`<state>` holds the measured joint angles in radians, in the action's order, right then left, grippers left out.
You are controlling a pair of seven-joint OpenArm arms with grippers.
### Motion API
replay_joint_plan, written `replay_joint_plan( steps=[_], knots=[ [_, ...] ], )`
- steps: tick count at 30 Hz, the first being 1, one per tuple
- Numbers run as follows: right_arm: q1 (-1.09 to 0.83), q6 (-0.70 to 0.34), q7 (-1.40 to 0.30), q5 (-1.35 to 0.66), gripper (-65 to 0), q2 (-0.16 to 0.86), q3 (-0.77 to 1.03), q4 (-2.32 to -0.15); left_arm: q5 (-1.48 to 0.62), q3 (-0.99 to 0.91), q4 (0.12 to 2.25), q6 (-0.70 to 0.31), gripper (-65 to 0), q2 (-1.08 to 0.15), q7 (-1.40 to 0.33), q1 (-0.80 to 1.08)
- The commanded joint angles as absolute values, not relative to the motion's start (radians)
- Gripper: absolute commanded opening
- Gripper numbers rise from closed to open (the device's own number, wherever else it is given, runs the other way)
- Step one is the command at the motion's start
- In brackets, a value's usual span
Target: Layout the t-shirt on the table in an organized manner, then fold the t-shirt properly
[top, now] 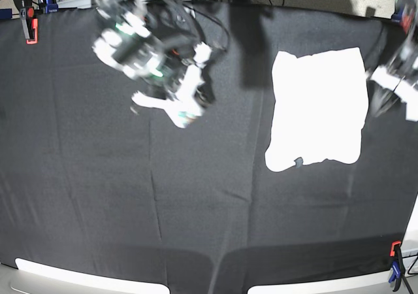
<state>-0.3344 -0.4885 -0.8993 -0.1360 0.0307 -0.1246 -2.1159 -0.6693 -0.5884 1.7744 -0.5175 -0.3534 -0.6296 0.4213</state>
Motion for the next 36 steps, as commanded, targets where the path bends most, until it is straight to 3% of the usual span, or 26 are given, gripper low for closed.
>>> replay_joint_plan(
  steps=[1,9,20,24,27,36],
  knots=[
    [-0.35,-0.495,-0.917,-0.162,-65.0,0.031,-0.107,-2.162,-0.687,-0.619,1.819,-0.521,-65.0,-0.352,-0.618,0.464],
    [-0.554,-0.529,-1.124,-0.217,-65.0,0.031,-0.034,-2.313,-0.69,-0.76,1.927,-0.528,-65.0,-0.215,-0.659,0.748],
    [-0.875,-0.55,-1.124,-0.109,-65.0,0.079,-0.025,-2.31,-0.683,-0.757,1.9,-0.574,-65.0,-0.159,-0.748,0.937],
    [-0.966,-0.55,-1.124,-0.08,-65.0,0.129,-0.025,-2.271,-0.683,-0.757,1.774,-0.582,-65.0,-0.162,-0.724,0.939],
    [-1.002,-0.55,-1.123,-0.08,-65.0,0.147,-0.019,-2.2,-0.683,-0.756,1.626,-0.665,-65.0,-0.181,-0.646,0.937],
    [-0.908,-0.538,-1.104,-0.083,-65.0,0.147,0.087,-1.782,-0.681,-0.73,1.138,-0.698,-65.0,-0.289,-0.508,0.801]
  ],
)
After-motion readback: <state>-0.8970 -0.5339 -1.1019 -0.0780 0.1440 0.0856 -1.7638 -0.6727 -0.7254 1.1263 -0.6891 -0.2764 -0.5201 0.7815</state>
